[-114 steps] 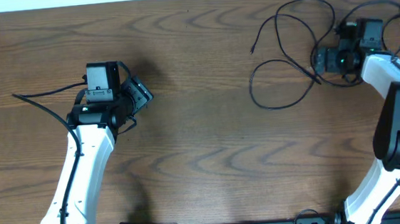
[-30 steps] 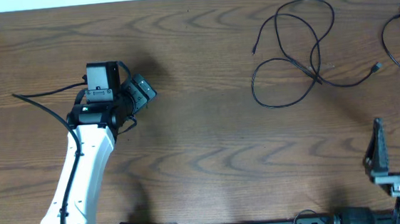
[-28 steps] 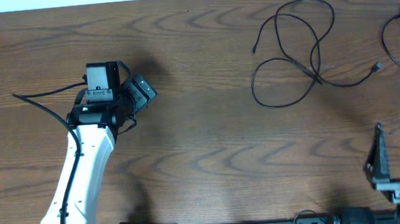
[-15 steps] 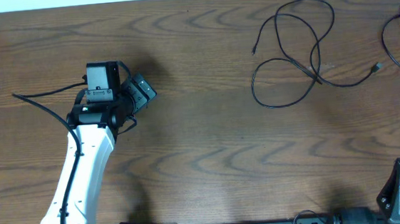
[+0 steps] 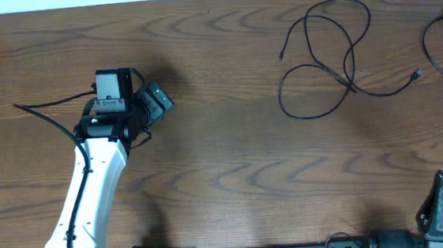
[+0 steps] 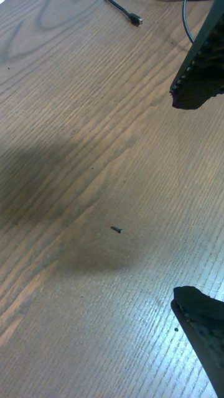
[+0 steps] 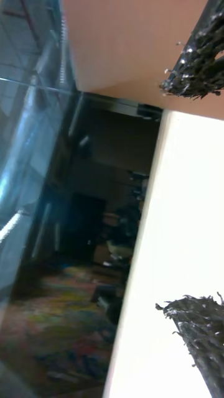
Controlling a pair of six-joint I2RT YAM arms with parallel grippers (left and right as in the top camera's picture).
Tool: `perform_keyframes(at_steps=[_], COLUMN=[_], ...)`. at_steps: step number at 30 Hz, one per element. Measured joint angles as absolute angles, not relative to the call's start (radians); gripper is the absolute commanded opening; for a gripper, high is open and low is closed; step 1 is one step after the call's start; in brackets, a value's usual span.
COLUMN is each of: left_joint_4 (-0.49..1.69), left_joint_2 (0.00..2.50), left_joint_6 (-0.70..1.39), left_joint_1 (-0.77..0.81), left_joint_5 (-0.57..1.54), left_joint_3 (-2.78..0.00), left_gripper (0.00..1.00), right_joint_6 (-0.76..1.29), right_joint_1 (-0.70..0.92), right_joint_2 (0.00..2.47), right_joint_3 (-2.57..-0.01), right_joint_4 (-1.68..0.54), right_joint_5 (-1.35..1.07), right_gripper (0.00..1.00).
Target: Untangle cables
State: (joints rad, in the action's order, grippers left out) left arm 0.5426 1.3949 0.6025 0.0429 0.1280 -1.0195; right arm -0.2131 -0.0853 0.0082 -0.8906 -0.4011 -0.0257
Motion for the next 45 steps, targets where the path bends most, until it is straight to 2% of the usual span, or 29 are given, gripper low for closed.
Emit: perform_keyframes(at_steps=[6, 26, 37, 45], left_joint_4=[0.543, 0.543, 0.543, 0.543], left_joint_2=[1.395, 1.395, 1.395, 1.395], left_joint_6=[0.603, 0.603, 0.602, 0.603], left_joint_1=[0.043, 0.043, 0.043, 0.043], left_joint_5=[0.128, 0.128, 0.128, 0.128], left_joint_3=[-1.019, -1.019, -1.019, -1.019], left_gripper=[0.98, 0.98, 0.98, 0.98], right_joint_6=[-0.218, -0.192, -0.15, -0.074], right_joint_1=[-0.086, -0.086, -0.086, -0.086], right_joint_2=[0.008, 0.008, 0.008, 0.009], right_joint_3=[-0.896, -0.896, -0.792, -0.595], right_joint_4=[-0.564, -0.551, -0.495, -0.306], right_joint_5=[-0.025, -0.089, -0.118, -0.12], right_gripper=[0.99, 0.99, 0.99, 0.99])
